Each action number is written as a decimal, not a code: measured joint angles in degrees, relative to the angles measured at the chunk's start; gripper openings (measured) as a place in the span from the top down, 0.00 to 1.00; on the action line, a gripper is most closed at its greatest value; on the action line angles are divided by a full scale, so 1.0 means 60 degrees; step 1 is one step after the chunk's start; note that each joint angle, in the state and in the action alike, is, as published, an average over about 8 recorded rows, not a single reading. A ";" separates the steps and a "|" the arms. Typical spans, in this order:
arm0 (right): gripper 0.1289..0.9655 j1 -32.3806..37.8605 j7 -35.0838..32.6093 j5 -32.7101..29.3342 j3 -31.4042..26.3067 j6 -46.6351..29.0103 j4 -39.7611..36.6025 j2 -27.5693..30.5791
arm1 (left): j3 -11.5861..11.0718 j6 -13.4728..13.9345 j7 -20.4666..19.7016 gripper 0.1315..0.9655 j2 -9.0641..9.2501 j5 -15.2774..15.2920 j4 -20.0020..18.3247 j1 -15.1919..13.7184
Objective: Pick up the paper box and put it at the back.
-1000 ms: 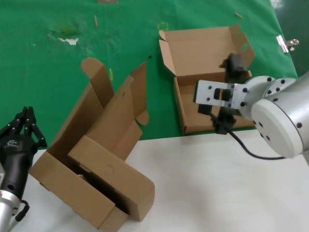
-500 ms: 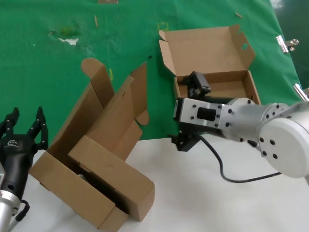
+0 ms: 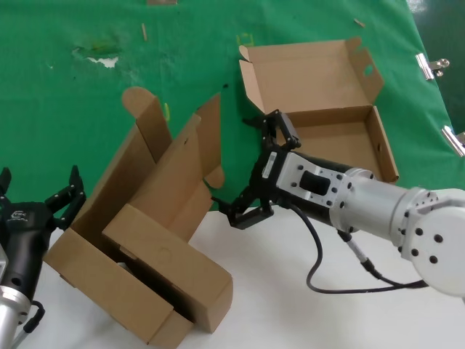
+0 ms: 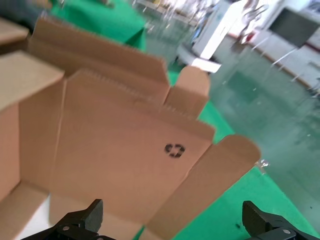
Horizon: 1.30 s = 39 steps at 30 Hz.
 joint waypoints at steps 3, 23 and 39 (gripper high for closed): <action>0.00 -0.0290 -0.0271 0.0641 0.0177 0.0575 -0.0081 -0.0016 | 0.0000 0.0000 0.0002 0.42 0.0000 0.0000 0.0000 0.0000; 0.01 -0.2223 -0.2079 0.4911 0.1356 0.4408 -0.0624 -0.0124 | 0.0000 0.0000 0.0002 0.04 0.0000 -0.0002 0.0000 0.0000; 0.00 -0.3702 -0.3464 0.8181 0.2258 0.7343 -0.1039 -0.0207 | 0.0000 0.0000 0.0002 0.00 0.0000 -0.0002 0.0000 0.0000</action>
